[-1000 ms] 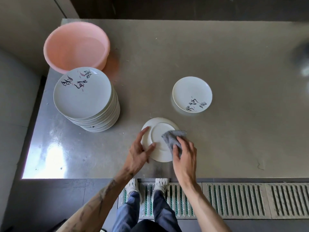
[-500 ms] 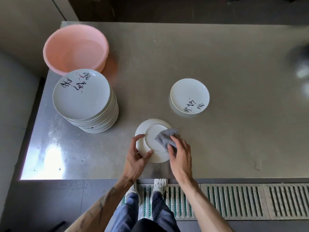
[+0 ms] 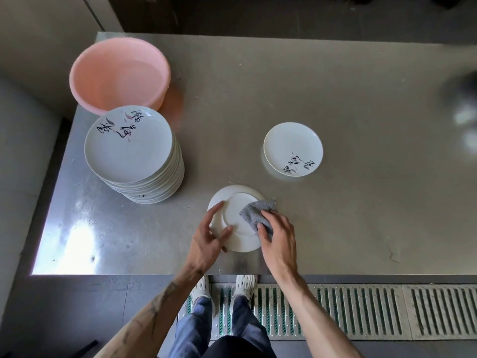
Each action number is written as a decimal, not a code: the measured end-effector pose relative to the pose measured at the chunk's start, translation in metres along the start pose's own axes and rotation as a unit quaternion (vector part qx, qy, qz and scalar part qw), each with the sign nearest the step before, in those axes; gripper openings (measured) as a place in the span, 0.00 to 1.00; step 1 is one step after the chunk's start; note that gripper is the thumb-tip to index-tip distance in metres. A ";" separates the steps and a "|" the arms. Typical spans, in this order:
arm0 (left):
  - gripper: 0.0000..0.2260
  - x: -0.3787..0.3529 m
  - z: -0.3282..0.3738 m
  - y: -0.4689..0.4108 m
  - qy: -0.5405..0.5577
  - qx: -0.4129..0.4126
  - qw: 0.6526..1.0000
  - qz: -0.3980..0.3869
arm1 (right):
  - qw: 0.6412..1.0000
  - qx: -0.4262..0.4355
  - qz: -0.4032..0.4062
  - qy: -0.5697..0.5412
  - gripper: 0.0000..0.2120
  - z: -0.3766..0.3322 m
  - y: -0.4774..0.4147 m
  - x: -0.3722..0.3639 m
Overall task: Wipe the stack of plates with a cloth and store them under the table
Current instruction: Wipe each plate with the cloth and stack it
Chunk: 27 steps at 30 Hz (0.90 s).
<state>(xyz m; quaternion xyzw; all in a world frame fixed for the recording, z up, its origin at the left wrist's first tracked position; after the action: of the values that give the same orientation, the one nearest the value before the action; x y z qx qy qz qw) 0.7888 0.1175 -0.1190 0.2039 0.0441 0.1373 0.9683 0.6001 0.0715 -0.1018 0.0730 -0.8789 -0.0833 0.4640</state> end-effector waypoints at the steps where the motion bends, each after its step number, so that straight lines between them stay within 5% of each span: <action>1: 0.26 -0.001 0.003 -0.002 0.002 -0.004 1.000 0.007 | 1.000 -0.004 0.003 0.003 0.17 -0.003 0.005 -0.003; 27: 0.25 0.021 0.002 -0.003 -0.015 0.007 0.997 -0.070 | 0.998 -0.062 0.029 -0.006 0.13 -0.022 0.015 -0.005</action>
<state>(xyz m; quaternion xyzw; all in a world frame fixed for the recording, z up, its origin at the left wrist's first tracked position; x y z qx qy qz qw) 0.8099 0.1197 -0.1194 0.2096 0.0447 0.0659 0.9745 0.6206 0.0852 -0.0904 0.0179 -0.8768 -0.1241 0.4643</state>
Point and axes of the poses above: each hand's wrist, its own y-axis away from the middle knuckle, its own x-axis out of the back of the hand, z = x × y, the point moved 2 cm from there along -y, towards the middle knuckle, and after that the axes turned 11 degrees about y, right-handed, at the moved point
